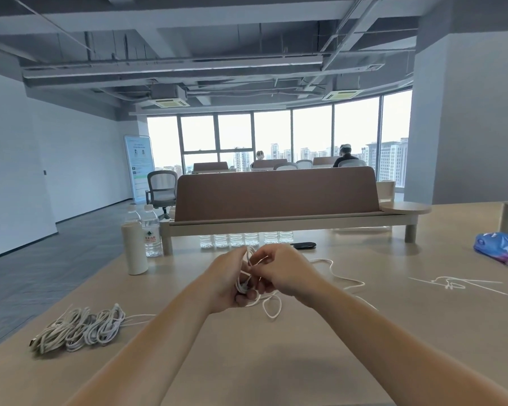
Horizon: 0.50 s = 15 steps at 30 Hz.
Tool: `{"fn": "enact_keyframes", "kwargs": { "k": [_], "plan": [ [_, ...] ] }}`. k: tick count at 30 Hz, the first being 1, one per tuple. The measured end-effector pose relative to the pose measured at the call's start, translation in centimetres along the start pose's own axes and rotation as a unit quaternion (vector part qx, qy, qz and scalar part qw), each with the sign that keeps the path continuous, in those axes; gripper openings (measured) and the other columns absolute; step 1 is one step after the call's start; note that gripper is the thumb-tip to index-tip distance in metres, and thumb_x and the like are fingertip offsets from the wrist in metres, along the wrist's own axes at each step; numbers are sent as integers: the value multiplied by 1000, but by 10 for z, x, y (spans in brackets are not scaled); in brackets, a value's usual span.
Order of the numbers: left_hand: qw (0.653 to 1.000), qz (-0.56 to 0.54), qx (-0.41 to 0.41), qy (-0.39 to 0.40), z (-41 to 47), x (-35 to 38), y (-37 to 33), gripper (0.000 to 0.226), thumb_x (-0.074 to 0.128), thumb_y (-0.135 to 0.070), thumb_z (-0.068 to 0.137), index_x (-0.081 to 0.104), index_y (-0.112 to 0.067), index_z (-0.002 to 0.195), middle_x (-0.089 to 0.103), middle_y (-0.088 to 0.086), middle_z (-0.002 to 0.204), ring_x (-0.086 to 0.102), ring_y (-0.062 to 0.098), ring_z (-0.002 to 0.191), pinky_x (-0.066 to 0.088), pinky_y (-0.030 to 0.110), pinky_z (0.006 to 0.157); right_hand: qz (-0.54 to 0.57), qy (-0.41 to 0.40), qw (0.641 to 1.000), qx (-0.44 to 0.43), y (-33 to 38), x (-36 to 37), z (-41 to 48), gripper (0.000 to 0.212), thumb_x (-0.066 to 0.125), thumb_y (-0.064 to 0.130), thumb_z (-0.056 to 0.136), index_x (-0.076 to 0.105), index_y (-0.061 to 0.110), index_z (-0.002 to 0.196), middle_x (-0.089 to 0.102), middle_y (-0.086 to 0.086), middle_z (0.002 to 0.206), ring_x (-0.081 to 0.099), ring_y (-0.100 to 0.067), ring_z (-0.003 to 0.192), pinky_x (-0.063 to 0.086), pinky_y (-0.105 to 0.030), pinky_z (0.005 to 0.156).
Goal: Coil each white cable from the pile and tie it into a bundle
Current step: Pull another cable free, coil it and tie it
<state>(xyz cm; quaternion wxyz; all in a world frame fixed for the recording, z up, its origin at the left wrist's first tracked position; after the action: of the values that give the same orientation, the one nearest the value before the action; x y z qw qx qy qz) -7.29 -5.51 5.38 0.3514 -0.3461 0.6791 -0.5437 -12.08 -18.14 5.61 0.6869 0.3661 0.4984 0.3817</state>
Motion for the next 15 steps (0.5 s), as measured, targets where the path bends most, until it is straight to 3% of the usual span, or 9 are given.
{"fn": "enact_keyframes", "kwargs": {
  "k": [4, 8, 11, 15],
  "plan": [
    [1000, 4, 2, 24, -1, 1, -1, 56, 33, -44, 101, 57, -5, 68, 57, 15, 60, 44, 22, 51, 27, 22, 45, -77, -34, 996, -24, -1, 4, 2, 22, 67, 16, 89, 59, 18, 69, 72, -11, 63, 67, -23, 54, 56, -40, 65],
    [1000, 5, 13, 25, -2, 1, -1, 50, 36, -41, 105, 58, -6, 77, 56, 12, 57, 45, 23, 52, 26, 21, 43, -115, -33, 992, -43, 0, 6, 2, 14, 62, 8, 84, 64, 9, 69, 68, -7, 59, 61, -19, 51, 56, -41, 64],
    [1000, 6, 18, 18, -3, 1, 0, 44, 35, -41, 108, 61, -8, 93, 61, 13, 63, 47, 21, 51, 25, 21, 45, -122, -29, 991, -46, 1, 5, 1, 14, 64, 10, 83, 65, 9, 69, 66, -5, 57, 57, -15, 49, 53, -38, 60],
    [999, 22, 32, -14, -1, -2, 1, 35, 39, -34, 106, 60, -8, 98, 65, 16, 68, 48, 22, 52, 27, 22, 46, -157, 17, 986, -49, 5, 0, -2, 19, 68, 13, 83, 67, 17, 65, 63, 1, 59, 55, -12, 53, 43, -24, 55]
  ]
}}
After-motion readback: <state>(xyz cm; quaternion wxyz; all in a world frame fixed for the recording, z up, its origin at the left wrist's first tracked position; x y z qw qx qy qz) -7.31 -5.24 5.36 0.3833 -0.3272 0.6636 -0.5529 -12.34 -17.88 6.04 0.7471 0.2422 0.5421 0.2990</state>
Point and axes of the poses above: each hand's wrist, its own z-axis towards the middle knuckle, its own x-axis out of the palm, y = z × x, the point moved 1 cm from there along z, towards the middle knuckle
